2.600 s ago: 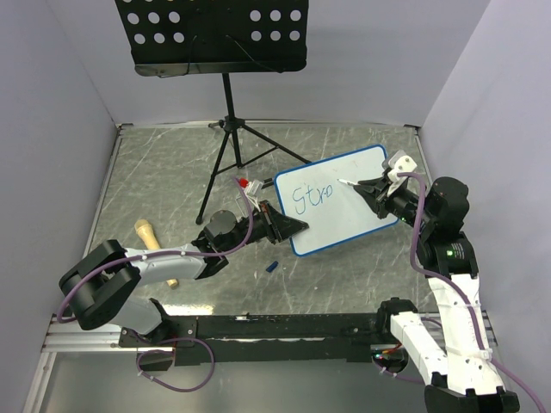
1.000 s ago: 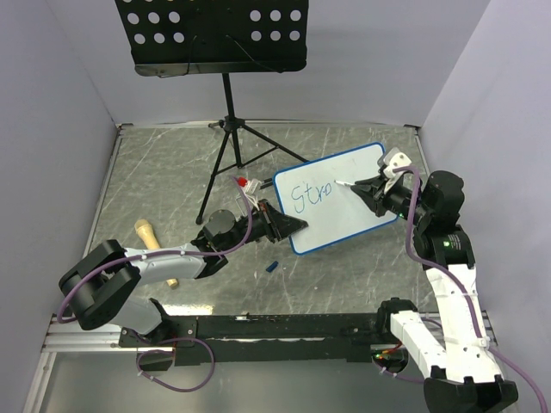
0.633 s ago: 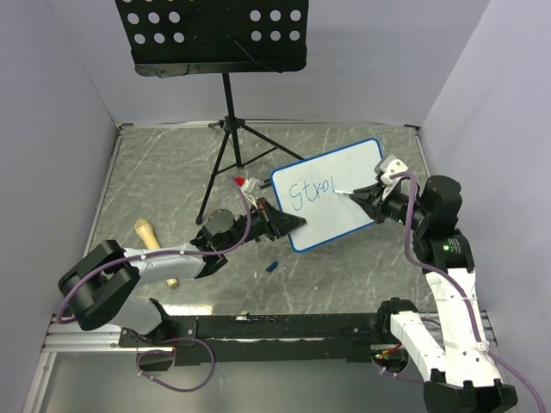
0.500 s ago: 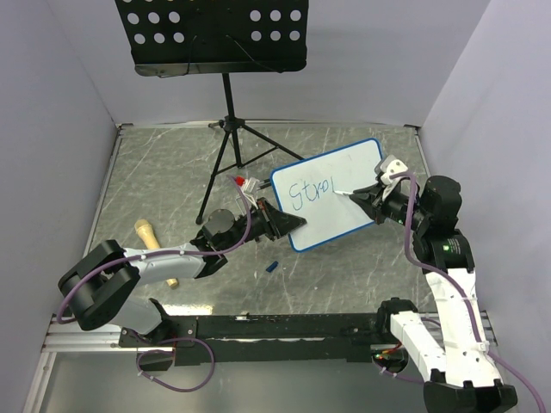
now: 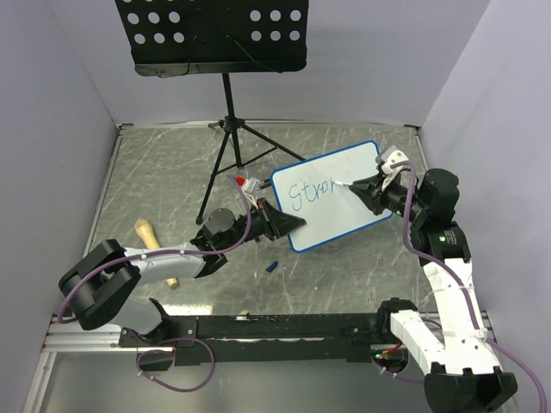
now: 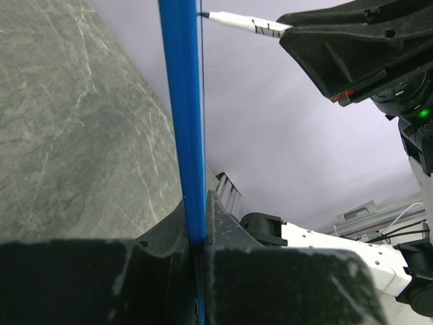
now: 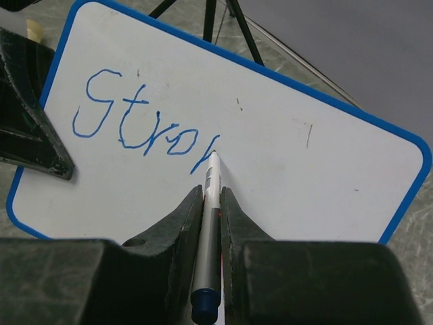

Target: Write a sentence on the whiteboard

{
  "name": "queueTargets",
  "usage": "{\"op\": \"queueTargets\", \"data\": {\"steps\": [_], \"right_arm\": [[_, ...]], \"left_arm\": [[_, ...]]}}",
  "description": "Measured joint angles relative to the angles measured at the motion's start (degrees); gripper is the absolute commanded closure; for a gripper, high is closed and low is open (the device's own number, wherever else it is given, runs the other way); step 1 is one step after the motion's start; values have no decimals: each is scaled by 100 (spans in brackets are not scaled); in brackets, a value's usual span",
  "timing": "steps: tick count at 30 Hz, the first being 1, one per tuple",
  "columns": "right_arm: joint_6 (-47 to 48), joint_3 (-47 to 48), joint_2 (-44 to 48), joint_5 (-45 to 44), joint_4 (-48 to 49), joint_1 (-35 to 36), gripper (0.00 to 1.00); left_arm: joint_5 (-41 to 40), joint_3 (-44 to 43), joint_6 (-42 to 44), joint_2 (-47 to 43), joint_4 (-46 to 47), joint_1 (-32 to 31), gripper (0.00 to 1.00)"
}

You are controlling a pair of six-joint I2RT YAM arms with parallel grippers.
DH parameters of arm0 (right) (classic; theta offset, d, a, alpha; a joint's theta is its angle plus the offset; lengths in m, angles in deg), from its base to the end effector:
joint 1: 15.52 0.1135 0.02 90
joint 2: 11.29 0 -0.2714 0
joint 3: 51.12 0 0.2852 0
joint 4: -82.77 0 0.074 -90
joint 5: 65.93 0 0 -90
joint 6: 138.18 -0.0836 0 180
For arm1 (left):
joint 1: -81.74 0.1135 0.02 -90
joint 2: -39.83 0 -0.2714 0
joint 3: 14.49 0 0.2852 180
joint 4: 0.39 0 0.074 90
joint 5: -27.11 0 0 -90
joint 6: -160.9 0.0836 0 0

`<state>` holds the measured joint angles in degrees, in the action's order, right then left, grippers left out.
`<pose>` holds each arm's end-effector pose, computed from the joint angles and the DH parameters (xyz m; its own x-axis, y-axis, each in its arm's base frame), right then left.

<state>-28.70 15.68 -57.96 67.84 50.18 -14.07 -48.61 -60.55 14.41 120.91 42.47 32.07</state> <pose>0.2312 0.0637 0.3801 0.0279 -0.2402 -0.9703 -0.7258 0.6626 -0.1849 0.2205 -0.2916 0.2391 -0.6991 -0.4250 -0.5750 0.5688 0.1567 -0.8074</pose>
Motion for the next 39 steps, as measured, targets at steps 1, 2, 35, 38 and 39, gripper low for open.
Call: {"op": "queueTargets", "data": {"steps": [1, 2, 35, 38, 39], "right_arm": [[-17, 2, -11, -24, 31, 0, 100], [-24, 2, -22, -46, 48, 0, 100], [243, 17, 173, -81, -498, -74, 100], [236, 22, 173, -70, -501, -74, 100], [225, 22, 173, -63, -501, -74, 100]], "left_arm": [[4, -2, -2, 7, -2, 0, 99], [13, -2, -2, 11, -2, 0, 99], [-2, 61, 0, 4, 13, 15, 99], [-4, 74, 0, -11, 13, 15, 99], [-4, 81, 0, -17, 11, 15, 99]]}}
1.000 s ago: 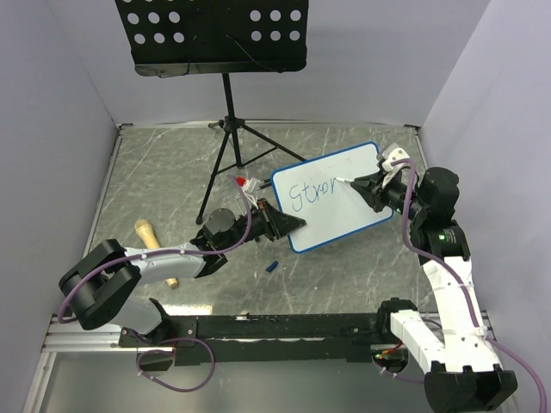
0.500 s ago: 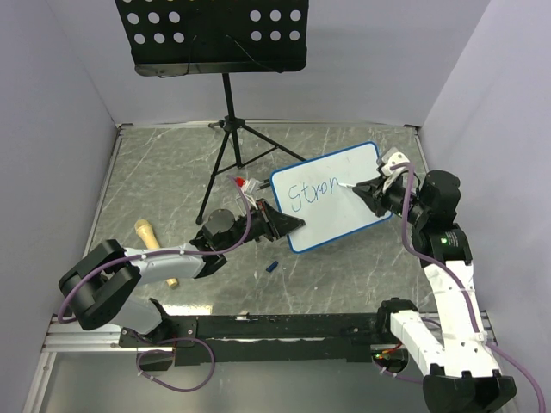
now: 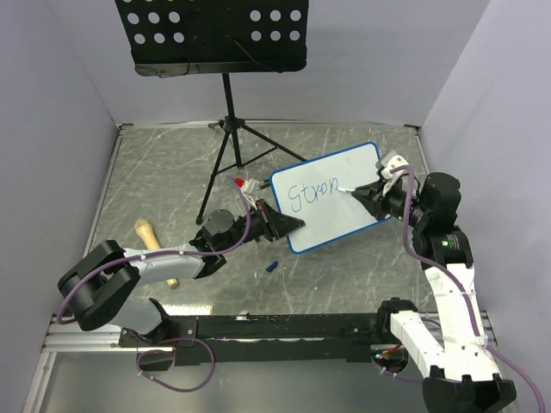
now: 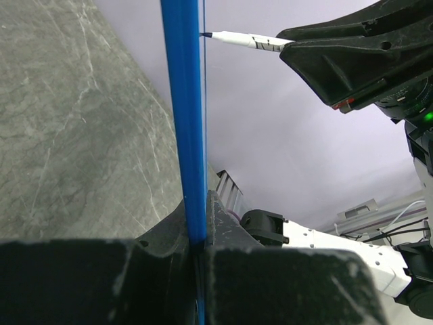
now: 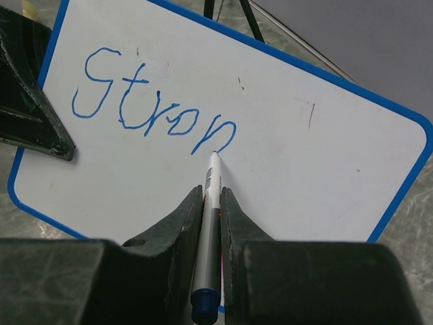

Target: Write a sentence on the whiteboard

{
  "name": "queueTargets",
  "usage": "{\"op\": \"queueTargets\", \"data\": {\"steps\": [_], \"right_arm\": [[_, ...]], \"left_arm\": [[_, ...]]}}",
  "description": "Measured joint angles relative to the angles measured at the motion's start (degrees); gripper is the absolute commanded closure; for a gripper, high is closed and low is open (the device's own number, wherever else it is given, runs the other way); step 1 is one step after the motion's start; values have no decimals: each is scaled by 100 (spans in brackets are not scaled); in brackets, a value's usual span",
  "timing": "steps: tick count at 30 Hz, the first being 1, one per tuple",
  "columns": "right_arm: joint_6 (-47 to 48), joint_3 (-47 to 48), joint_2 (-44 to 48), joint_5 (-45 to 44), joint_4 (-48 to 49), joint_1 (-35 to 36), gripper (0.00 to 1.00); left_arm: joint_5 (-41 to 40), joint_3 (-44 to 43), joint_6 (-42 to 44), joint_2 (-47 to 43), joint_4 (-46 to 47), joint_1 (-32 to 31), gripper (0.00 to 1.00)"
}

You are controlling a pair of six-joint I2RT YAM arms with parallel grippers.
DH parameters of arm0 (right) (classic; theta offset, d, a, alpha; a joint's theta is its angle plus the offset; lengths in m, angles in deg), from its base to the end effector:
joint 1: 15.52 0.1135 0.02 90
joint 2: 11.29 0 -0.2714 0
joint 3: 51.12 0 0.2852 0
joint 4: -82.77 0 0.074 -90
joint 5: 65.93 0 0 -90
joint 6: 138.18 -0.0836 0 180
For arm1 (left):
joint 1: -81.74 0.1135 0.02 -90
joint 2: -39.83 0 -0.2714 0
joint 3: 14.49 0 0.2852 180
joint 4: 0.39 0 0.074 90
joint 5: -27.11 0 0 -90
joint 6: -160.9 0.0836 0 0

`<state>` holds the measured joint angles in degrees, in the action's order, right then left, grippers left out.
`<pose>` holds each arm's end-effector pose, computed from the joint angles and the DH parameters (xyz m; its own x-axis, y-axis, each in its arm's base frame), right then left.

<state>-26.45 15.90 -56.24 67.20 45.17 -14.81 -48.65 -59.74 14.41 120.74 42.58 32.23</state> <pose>0.2216 0.0599 0.3763 -0.0015 -0.2702 -0.9628 -0.7194 0.6691 -0.1867 0.2198 -0.2891 0.2350 -0.7011 -0.4235 -0.5737 0.5633 0.1643 -0.8097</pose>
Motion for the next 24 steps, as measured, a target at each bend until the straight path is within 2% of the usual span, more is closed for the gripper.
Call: {"op": "queueTargets", "data": {"steps": [24], "right_arm": [[-223, 144, 133, 144, 11, -20, 100]], "left_arm": [[-4, 9, -11, -9, 33, 2, 99]]}}
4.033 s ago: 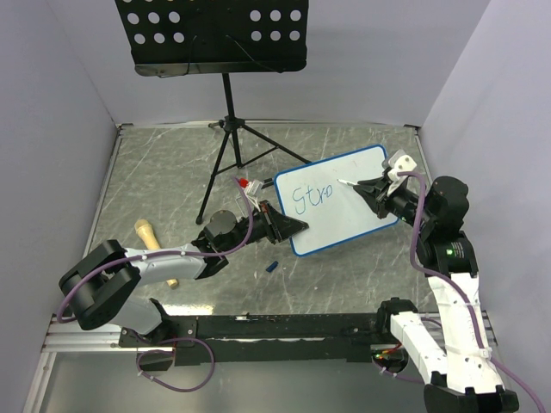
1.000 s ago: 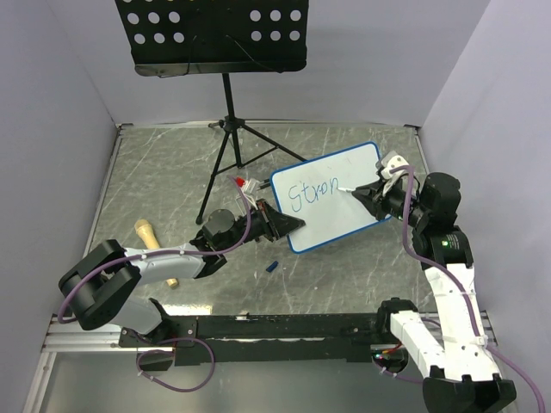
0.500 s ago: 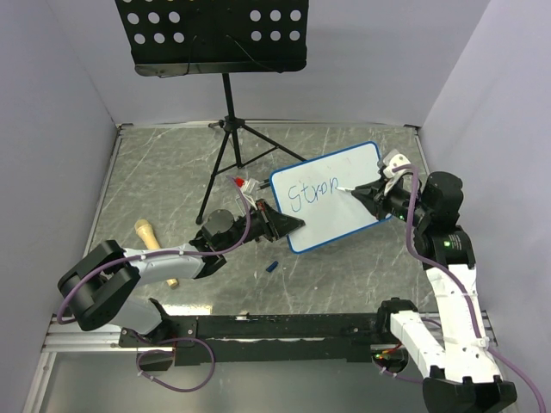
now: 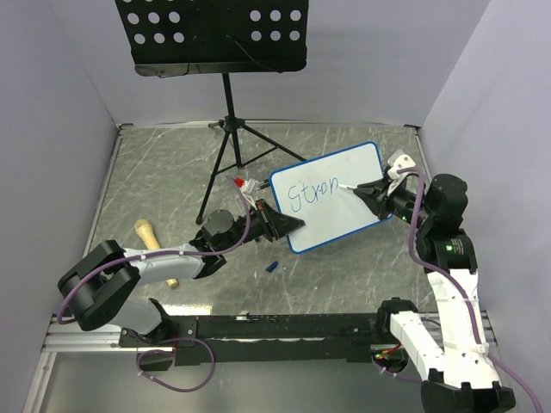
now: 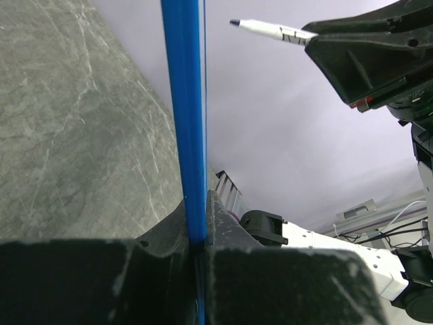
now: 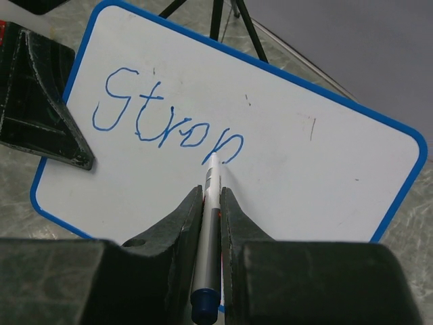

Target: Write a sentence on the whiteboard

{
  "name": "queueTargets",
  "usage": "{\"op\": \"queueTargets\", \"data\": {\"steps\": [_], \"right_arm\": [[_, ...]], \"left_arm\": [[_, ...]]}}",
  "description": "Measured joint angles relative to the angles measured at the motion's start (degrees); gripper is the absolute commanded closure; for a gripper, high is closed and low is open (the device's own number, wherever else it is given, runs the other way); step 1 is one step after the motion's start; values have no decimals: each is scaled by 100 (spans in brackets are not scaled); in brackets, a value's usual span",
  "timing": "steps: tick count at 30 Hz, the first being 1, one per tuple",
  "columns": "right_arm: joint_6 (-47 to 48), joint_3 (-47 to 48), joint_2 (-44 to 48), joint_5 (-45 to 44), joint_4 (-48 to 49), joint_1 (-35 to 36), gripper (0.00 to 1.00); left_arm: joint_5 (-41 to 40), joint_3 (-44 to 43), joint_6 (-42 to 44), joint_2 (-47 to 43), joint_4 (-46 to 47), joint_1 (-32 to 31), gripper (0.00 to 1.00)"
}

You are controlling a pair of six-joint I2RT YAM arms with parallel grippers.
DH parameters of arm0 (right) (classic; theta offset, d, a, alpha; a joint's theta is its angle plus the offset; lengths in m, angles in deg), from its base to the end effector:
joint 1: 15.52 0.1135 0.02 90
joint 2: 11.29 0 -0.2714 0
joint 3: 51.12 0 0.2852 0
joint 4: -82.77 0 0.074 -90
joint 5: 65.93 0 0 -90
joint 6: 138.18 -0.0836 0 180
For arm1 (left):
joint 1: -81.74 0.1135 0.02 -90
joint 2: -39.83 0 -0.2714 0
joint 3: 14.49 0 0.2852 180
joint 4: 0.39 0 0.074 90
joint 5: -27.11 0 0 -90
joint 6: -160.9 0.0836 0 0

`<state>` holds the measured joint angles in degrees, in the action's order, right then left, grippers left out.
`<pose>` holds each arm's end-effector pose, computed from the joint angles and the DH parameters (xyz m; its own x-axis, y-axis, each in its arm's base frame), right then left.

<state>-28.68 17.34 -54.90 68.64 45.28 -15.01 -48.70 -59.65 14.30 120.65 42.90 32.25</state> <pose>0.2121 0.0606 0.3913 0.0244 -0.2376 -0.9711 -0.7245 0.6651 -0.1810 0.2196 -0.2886 0.2357 -0.6996 -0.4271 -0.5728 0.5646 0.1607 -0.8095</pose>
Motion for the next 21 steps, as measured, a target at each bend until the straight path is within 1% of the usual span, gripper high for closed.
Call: {"op": "queueTargets", "data": {"steps": [8, 21], "right_arm": [[-42, 0, -127, -72, 332, -208, 100], [11, -20, -227, -236, 435, -297, 100]], "left_arm": [[98, 0, -11, 0, -2, 20, 99], [164, 0, -13, 0, 7, 20, 99]]}}
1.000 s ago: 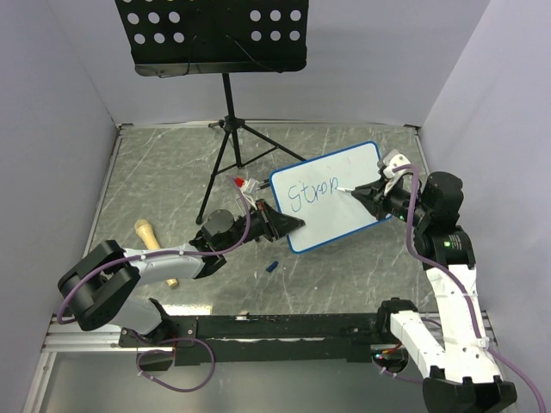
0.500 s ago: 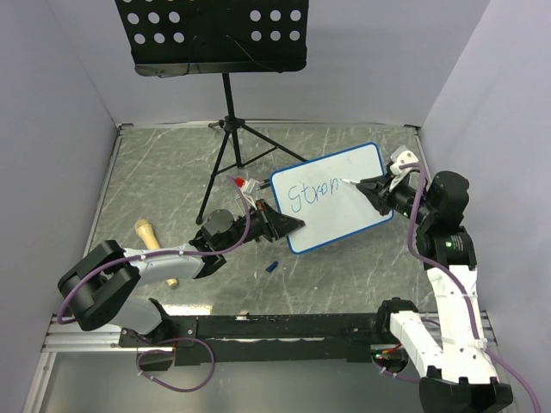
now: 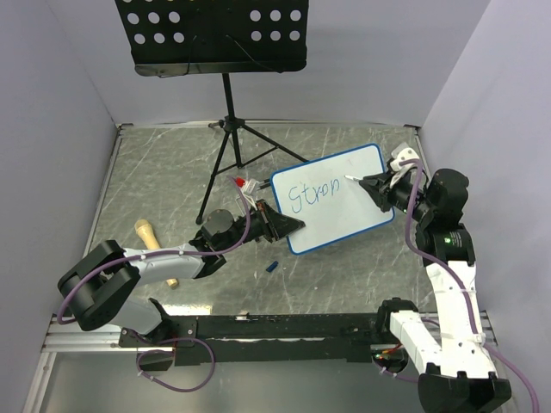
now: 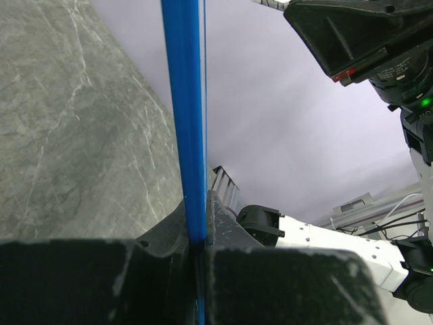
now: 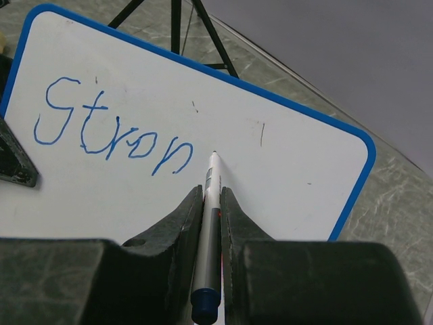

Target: Write a sentence on the whiteboard

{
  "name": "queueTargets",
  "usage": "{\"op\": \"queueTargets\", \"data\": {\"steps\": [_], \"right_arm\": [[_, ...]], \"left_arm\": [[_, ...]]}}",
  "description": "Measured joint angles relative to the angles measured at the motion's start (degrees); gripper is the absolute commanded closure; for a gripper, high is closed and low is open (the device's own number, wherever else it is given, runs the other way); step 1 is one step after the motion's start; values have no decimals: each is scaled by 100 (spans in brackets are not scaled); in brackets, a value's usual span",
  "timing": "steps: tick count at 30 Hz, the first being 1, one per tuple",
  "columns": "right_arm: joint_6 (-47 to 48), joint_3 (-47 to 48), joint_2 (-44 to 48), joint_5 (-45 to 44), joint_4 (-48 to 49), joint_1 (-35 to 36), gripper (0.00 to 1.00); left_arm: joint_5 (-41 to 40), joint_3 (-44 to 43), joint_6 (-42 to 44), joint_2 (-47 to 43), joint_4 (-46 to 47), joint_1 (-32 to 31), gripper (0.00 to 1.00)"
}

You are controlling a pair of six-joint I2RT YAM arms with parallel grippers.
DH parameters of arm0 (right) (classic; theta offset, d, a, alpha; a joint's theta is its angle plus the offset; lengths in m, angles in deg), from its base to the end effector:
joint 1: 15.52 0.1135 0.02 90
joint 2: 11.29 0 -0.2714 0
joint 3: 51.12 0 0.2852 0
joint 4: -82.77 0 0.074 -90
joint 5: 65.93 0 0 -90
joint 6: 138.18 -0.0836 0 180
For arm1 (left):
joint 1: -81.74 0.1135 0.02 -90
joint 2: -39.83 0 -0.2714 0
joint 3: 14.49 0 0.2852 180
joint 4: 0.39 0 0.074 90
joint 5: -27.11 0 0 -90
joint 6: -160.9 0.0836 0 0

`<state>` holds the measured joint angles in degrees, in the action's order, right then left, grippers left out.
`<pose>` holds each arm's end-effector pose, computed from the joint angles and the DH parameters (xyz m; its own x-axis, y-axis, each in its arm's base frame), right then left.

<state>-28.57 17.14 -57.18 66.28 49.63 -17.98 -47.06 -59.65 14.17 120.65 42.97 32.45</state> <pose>0.2306 0.0463 0.3915 0.0348 -0.2503 -0.9675 -0.6539 0.7265 -0.2114 0.2185 -0.2889 0.2359 -0.7092 -0.4090 -0.5742 0.5699 0.1469 -0.8085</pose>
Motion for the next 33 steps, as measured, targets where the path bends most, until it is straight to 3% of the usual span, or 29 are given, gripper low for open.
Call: {"op": "queueTargets", "data": {"steps": [33], "right_arm": [[387, -37, 13, 321, -468, -4, 100]], "left_arm": [[-87, 2, -55, 2, 81, 31, 99]]}}
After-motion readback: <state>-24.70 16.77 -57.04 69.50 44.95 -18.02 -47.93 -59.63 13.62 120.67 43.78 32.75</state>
